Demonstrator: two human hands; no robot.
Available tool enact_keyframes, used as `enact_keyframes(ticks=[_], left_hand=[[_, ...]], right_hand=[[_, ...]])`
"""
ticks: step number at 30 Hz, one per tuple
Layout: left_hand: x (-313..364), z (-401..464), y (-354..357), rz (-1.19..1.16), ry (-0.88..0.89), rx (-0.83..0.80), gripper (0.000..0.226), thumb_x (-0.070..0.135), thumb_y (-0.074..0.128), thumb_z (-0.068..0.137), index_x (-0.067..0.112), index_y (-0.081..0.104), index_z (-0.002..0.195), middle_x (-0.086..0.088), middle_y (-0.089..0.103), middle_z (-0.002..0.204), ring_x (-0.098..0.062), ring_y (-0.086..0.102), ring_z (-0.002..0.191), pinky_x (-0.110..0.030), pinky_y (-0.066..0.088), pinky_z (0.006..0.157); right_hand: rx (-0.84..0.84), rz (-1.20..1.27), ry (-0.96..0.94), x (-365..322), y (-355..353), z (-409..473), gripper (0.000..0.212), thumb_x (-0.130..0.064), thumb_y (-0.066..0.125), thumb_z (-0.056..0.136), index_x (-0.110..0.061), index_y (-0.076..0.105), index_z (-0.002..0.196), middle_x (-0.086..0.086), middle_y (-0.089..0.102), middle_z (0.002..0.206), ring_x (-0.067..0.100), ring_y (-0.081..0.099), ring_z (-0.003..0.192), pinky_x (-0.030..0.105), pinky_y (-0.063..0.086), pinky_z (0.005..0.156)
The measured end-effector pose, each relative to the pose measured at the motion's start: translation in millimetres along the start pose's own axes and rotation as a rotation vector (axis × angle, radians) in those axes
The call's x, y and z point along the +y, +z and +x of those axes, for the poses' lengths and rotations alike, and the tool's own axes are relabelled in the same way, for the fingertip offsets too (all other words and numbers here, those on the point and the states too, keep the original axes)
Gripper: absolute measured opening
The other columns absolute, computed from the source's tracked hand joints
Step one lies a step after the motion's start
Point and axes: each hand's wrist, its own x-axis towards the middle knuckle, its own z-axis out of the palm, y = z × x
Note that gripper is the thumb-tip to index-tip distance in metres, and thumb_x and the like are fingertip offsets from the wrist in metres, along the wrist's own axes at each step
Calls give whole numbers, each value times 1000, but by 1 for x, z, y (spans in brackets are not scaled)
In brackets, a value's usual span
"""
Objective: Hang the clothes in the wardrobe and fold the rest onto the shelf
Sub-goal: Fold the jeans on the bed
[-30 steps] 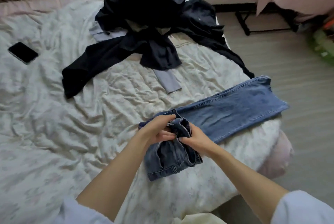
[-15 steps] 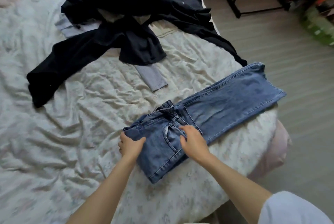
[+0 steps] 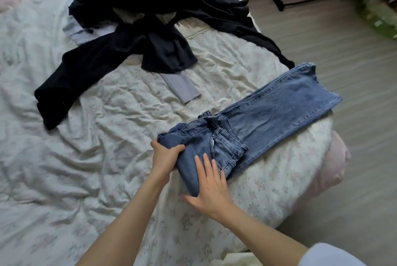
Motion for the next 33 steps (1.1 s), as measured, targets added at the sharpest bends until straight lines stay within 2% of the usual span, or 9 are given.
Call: enact_keyframes(ticks=[3,6,12,14,17,22,25,29,33], left_hand=[[23,-15,19,92,99,-50,63,9,67,78,28,23,119,-4,52,108,-23,62,93,-35,58,63],[45,-30,42,115,202,-75,61,10,66,77,27,24,118,-12,57,111,-27,64,92,-44,59,73],[93,-56,111,169,464,-206,57,24,65,82,24,34,130,3,60,96,-9,61,89,-28,51,78],[103,-58,135,242,569,-217,49,20,62,85,23,41,129,-2,56,107,-11,57,100,-21,46,80],[110,-50,171,478,647,-178,51,19,61,86,18,44,134,-11,43,129,-21,44,122,-35,39,103],[105,-16,216,743,535,-179,64,28,54,88,20,28,145,-8,26,146,-26,29,134,-45,31,110],[91,7,231,804,421,-135,67,26,53,87,18,25,147,-11,25,147,-29,27,135,-45,30,110],[59,19,240,701,189,-20,75,24,55,87,16,13,149,-13,15,151,-34,20,138,-45,27,111],[35,26,246,427,-73,125,91,26,65,85,14,1,149,-14,10,153,-34,22,137,-44,30,107]], right_hand=[[96,113,54,-2,-23,-6,80,-30,50,89,-19,0,150,3,16,156,25,29,138,37,35,104],[272,174,49,11,-58,-16,52,-18,46,88,-19,33,138,7,58,123,33,56,103,37,43,78],[439,492,106,64,-143,-21,22,-10,48,84,-12,51,106,12,62,80,35,56,77,43,46,68],[451,561,153,91,-169,-13,18,-11,49,82,-16,54,99,9,62,77,31,57,77,41,48,70],[439,584,222,139,-201,7,13,-14,51,80,-19,56,90,4,63,78,27,57,83,35,46,73],[367,539,340,222,-228,52,19,-20,52,82,-25,57,100,-4,62,83,26,57,94,32,44,75],[354,403,457,268,-229,73,38,-17,48,86,-19,51,124,7,59,115,30,51,112,37,43,89],[336,104,511,294,-206,77,52,-14,45,89,-14,36,140,10,36,142,28,35,129,38,29,105],[325,74,288,280,-173,77,50,-19,44,92,-15,37,141,6,32,147,22,31,133,31,18,112]])
